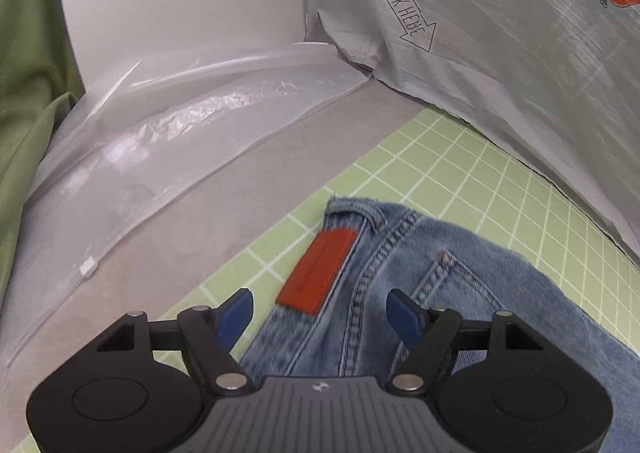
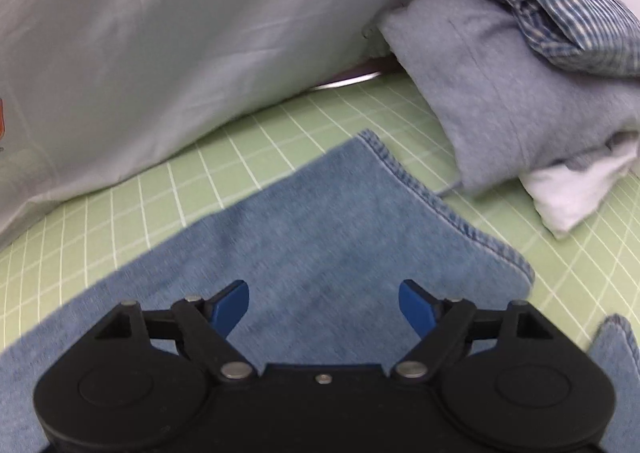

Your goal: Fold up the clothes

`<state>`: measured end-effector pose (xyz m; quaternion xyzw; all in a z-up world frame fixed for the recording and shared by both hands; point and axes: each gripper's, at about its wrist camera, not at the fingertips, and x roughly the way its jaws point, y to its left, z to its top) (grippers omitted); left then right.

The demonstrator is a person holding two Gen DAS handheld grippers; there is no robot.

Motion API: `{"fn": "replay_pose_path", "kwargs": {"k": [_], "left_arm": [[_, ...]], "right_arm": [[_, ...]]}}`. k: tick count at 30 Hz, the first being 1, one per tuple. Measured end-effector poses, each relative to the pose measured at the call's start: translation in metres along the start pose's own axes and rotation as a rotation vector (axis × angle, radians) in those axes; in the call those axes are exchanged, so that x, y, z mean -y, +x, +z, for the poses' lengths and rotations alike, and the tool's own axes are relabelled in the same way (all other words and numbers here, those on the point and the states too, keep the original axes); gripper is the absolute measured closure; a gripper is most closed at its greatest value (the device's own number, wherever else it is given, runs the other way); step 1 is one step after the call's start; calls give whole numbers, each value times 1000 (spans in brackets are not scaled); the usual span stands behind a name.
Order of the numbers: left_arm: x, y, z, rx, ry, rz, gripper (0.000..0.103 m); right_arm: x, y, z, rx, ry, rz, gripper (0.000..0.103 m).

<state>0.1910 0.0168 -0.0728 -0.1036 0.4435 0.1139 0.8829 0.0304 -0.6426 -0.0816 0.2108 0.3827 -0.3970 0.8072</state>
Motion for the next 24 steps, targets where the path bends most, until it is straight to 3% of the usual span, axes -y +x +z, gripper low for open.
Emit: {"fn": "replay_pose_path", "kwargs": {"k": [6,11,16,20,21,22,24], "left_arm": [[-19,-49,-57,-43,-50,-7,24],[-37,-83,-103,-88,-79,-11,23],[-54,-94,-140,-128,-79,46,23],[-68,-96,-154,-145,-155,-2,25],[-69,-95,-154,-146,-162,-14,28],[-70,-94,-155,-147,-169,-26,40],[-72,-94,-156,-148,-177,-51,79]], "right_arm": [[19,-56,-58,7,-70,49,3],[34,-100,-109,-5,-128,102,2],[48,-127,-157,-59,-120,139,2],[60,-138,-185,-111,-85,153,2],[63,-140,-189,-116,-81,156,2],[64,-143,-192,-116,-82,156,2],[65,-149,-197,-111,-84,155,2]]}}
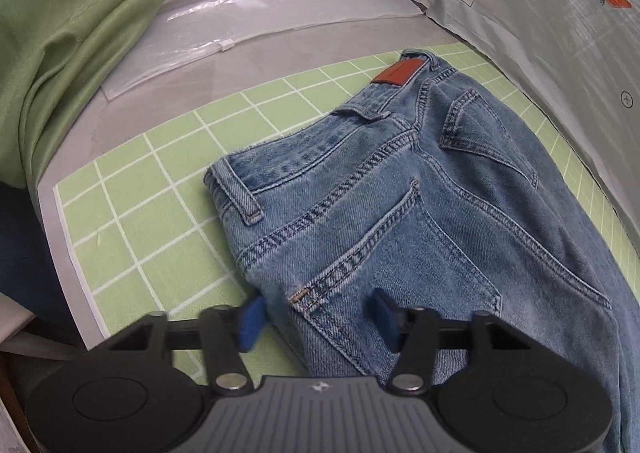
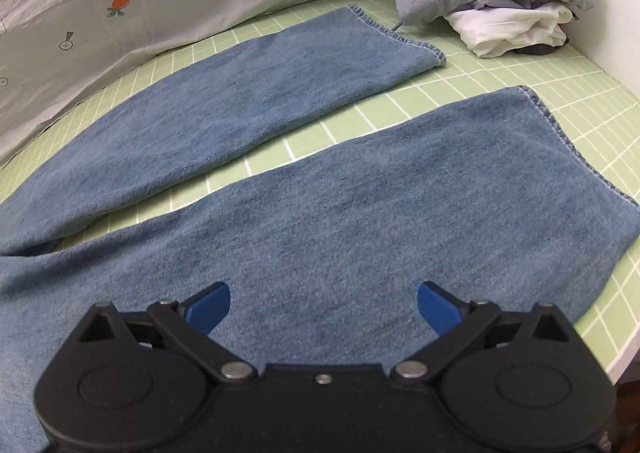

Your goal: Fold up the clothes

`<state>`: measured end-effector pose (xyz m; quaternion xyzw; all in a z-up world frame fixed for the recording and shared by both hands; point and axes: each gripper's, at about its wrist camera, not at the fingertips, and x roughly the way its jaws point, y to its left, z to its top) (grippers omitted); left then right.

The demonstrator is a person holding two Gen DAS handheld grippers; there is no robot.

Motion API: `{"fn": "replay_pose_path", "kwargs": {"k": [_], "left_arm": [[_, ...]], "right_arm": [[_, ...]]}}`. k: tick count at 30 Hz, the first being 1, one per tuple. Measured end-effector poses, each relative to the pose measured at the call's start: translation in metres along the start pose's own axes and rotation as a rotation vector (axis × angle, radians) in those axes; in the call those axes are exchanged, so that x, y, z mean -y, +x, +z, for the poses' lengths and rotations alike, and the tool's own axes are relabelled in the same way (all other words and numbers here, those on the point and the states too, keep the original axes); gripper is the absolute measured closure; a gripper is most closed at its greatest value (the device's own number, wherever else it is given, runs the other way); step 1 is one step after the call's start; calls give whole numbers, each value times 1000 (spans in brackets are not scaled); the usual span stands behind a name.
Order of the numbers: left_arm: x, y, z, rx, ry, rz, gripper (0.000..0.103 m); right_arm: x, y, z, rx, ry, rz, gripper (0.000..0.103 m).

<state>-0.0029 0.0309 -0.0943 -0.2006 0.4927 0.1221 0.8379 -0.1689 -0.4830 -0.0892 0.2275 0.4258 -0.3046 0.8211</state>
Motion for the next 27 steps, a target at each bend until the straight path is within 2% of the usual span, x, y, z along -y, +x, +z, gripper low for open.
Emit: {"fn": "replay_pose_path", "kwargs": {"k": [2,5,10,16,23,27], "left_arm": [[-2,-2,1,5,14,-28,85],[-8,-7,6,17,20,-51,86],[-37,-7,17,23,-47,-4,85],[-39,-11,12,21,-26,10,77],[-39,-15,2,-1,3,13,60],[-39,-14,-1,-13,-1,7,56]], "right_arm": [[0,-4,-5,3,4,4,2],[2,-9,-12,0,15,7,2],[15,-18,-20,8,48,-5,2],[53,-26,-25,26,176,-81,0],[90,-30,-31,56,280,-183,0],[104,-23,-35,37,327,-199,0]]}}
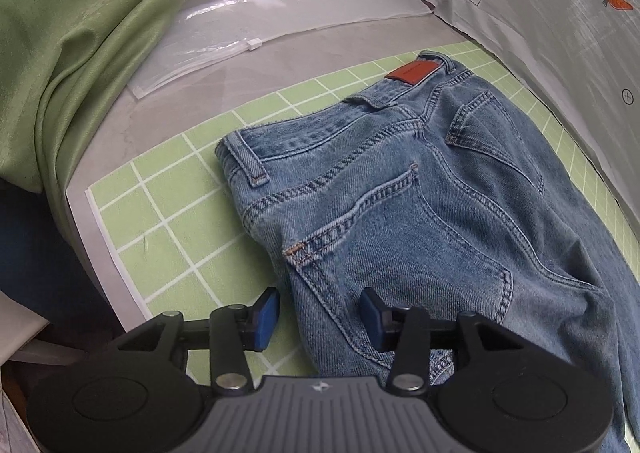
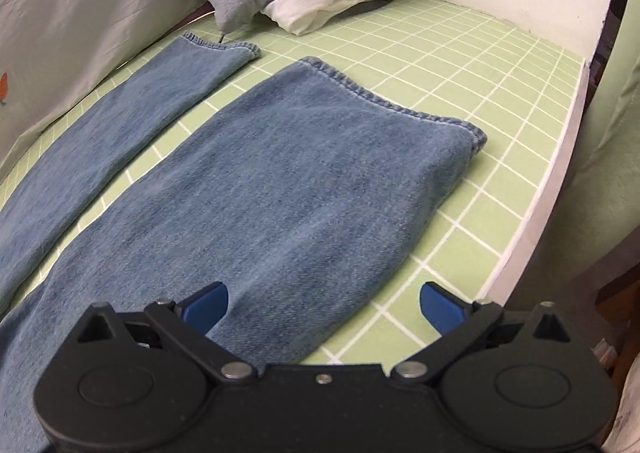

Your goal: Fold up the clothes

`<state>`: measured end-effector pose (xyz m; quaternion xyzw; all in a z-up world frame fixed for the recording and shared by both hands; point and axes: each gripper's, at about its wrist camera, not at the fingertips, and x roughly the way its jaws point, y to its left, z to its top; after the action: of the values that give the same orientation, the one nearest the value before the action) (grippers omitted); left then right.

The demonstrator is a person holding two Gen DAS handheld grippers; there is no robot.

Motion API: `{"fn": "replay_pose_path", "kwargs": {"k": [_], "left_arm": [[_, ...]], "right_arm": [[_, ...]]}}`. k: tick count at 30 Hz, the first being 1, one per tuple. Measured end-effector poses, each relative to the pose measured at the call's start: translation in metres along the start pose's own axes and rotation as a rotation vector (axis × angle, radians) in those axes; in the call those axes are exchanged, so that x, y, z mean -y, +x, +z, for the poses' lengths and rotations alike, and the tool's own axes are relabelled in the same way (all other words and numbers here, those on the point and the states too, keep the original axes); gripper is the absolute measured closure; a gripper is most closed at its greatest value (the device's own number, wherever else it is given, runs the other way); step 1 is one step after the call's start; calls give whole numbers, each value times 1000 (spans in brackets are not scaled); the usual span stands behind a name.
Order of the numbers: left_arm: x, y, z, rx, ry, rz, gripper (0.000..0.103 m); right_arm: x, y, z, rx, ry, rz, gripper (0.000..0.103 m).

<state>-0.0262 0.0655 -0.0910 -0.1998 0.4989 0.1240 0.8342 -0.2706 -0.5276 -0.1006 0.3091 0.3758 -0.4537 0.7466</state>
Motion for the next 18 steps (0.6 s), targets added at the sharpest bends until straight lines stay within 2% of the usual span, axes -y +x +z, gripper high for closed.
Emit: {"fn": "replay_pose_path", "kwargs": {"k": [3,7,11,14,16,17,18], "left_arm": [[-1,2,0,-5,-18,0,48],[-5,4,5,3,-35,14,46],[-7,7,10,7,-43,17,39],[-10,9,13,9,-65,6,40],[-14,9,15,22,-87,-32,55],[-15,8,16,27,-97,-49,82],[-17,7,18,30,-107,-65,84]], "right_arm": [[5,8,1,-4,20,-13,0],[5,18,7,25,9,-65,0],[5,26,18,4,18,-97,0],[2,29,24,-20,17,-117,3],[1,25,27,3,14,-116,24],[2,23,29,11,18,-109,58],[5,21,33,13,35,-87,97]]}}
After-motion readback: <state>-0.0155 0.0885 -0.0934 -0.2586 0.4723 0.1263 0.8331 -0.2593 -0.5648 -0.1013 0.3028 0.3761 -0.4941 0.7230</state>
